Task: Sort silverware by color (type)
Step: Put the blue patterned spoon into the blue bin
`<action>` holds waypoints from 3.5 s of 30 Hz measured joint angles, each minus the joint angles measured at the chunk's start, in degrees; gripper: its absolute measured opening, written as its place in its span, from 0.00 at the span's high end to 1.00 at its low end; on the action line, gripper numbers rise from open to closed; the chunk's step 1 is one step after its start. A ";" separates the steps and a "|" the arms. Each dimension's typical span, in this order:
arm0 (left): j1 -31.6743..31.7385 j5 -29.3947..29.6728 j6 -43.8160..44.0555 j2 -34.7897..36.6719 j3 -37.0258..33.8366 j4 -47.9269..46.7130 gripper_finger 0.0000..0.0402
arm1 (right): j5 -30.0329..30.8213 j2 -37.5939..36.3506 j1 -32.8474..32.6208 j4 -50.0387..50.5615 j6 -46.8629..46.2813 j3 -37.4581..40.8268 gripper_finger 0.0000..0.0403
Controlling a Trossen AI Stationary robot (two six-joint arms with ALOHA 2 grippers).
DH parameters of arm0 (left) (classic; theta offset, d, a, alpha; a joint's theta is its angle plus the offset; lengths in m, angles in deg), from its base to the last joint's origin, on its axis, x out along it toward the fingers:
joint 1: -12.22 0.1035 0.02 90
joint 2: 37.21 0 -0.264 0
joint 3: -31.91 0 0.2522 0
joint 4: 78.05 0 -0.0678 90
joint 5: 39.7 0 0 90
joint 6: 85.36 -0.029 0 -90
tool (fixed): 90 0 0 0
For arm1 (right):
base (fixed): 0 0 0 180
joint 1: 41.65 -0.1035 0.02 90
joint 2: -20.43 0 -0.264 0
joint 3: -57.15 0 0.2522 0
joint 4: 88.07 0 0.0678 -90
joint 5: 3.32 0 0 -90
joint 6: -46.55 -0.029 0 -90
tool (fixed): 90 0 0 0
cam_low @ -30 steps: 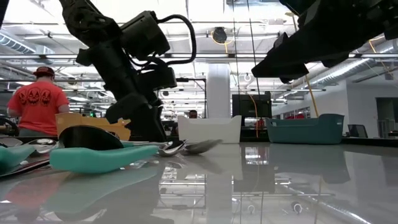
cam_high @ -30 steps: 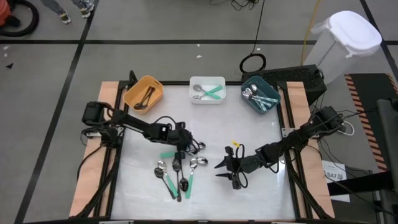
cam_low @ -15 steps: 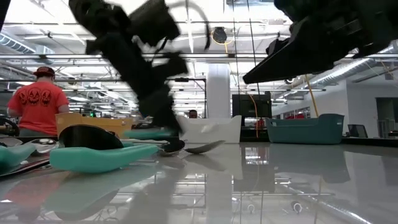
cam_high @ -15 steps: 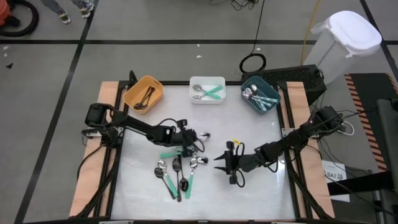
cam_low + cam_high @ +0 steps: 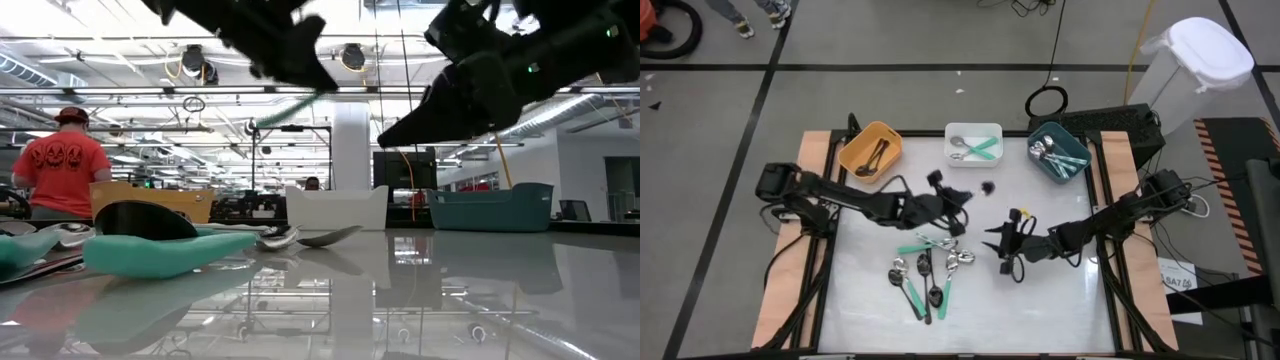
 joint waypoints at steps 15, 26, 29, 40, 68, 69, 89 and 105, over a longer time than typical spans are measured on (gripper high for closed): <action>-3.29 1.88 0.93 -1.43 -11.47 48.06 0.92 | -0.15 0.00 4.08 -26.41 4.78 7.51 0.63; -6.75 2.21 -3.55 -10.90 -11.45 66.62 0.92 | -0.47 0.00 6.97 -26.39 6.70 1.87 0.59; -6.75 2.23 -4.45 -12.49 -11.45 68.64 0.92 | -3.02 0.00 7.33 -26.33 6.82 1.31 0.56; -4.62 2.15 -4.17 -17.49 -10.15 71.80 0.92 | -9.18 0.00 10.96 -25.93 5.99 0.92 0.52; -4.65 4.89 -3.94 -20.83 -3.84 63.29 0.62 | -11.77 -0.49 13.28 -15.60 4.77 0.93 0.90; -4.75 5.02 -3.67 -20.37 -3.84 62.04 0.58 | -11.92 -0.58 13.24 -15.08 4.70 0.93 0.90; -3.84 -16.72 2.55 -6.75 -3.84 26.19 0.38 | -27.34 -11.47 13.42 2.93 5.43 0.87 0.88; -1.82 -25.21 2.77 -10.18 -3.84 28.49 0.41 | -27.26 -11.41 13.42 4.54 5.55 0.87 0.88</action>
